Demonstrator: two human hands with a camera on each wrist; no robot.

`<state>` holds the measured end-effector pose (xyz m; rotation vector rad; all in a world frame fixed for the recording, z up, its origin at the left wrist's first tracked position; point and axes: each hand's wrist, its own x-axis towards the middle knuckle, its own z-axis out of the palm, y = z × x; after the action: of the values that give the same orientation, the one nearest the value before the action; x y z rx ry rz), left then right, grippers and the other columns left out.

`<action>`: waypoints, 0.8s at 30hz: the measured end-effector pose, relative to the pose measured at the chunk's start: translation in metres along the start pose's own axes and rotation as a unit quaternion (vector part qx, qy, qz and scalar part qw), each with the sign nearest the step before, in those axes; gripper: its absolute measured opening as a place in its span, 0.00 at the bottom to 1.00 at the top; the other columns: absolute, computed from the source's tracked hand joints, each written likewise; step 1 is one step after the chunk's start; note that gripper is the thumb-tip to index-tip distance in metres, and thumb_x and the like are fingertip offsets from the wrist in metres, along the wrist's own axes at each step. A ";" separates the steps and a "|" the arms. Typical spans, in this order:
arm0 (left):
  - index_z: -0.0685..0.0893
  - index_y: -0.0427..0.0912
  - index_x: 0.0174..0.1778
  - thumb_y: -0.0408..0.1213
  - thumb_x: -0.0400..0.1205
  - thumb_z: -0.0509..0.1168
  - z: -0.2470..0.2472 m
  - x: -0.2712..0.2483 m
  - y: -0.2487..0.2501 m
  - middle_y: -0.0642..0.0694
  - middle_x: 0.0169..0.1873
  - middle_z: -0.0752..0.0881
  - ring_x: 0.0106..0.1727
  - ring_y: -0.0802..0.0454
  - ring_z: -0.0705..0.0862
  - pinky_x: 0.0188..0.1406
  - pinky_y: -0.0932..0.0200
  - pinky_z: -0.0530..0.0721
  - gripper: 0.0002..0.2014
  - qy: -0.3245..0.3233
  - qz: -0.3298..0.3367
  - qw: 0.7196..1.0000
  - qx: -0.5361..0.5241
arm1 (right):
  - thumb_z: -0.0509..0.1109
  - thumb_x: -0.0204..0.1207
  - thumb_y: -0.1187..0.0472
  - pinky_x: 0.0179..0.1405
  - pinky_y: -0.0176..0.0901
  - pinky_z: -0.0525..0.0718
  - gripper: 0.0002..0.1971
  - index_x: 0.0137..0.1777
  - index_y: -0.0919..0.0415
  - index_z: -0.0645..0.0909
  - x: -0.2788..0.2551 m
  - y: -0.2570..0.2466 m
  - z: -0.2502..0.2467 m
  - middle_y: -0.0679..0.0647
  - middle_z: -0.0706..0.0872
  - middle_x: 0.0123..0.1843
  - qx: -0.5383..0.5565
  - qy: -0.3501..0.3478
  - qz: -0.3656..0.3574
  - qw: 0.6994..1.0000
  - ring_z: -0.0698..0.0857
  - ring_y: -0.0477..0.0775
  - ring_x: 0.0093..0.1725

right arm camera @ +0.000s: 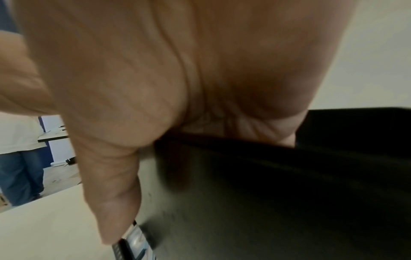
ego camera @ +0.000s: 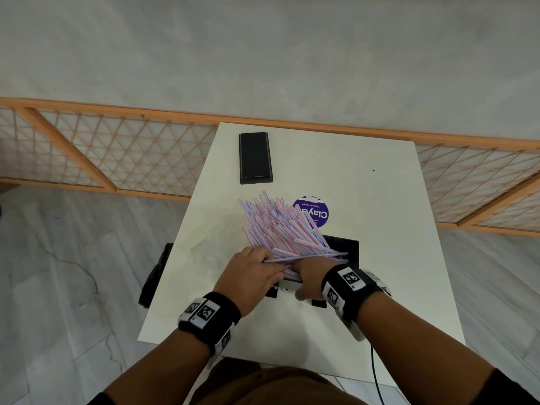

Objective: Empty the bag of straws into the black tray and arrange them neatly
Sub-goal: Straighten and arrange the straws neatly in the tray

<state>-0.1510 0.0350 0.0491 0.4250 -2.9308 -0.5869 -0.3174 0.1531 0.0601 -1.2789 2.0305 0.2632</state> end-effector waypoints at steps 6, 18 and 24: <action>0.91 0.57 0.61 0.54 0.87 0.58 0.000 0.000 0.000 0.51 0.58 0.82 0.54 0.46 0.78 0.50 0.48 0.85 0.18 -0.008 -0.018 1.000 -0.010 | 0.74 0.73 0.46 0.52 0.47 0.86 0.19 0.60 0.55 0.84 -0.001 0.004 0.000 0.55 0.90 0.55 -0.044 0.045 -0.007 0.998 0.89 0.60 0.54; 0.91 0.57 0.57 0.50 0.88 0.66 0.000 -0.007 -0.006 0.55 0.60 0.80 0.58 0.51 0.76 0.54 0.58 0.83 0.09 0.005 -0.026 0.998 -0.049 | 0.73 0.71 0.35 0.60 0.53 0.83 0.25 0.59 0.52 0.78 -0.021 0.025 0.011 0.55 0.84 0.61 -0.003 0.145 -0.050 0.988 0.82 0.60 0.62; 0.94 0.54 0.53 0.45 0.82 0.75 -0.009 -0.009 -0.005 0.51 0.57 0.82 0.57 0.50 0.77 0.58 0.58 0.80 0.06 0.089 -0.044 0.995 -0.034 | 0.71 0.74 0.37 0.63 0.49 0.83 0.30 0.74 0.47 0.75 -0.022 0.031 0.023 0.52 0.85 0.69 0.029 0.133 -0.039 0.990 0.84 0.58 0.66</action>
<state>-0.1397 0.0299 0.0547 0.5692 -2.7265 -0.6246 -0.3276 0.1950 0.0521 -1.4141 2.1859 -0.0057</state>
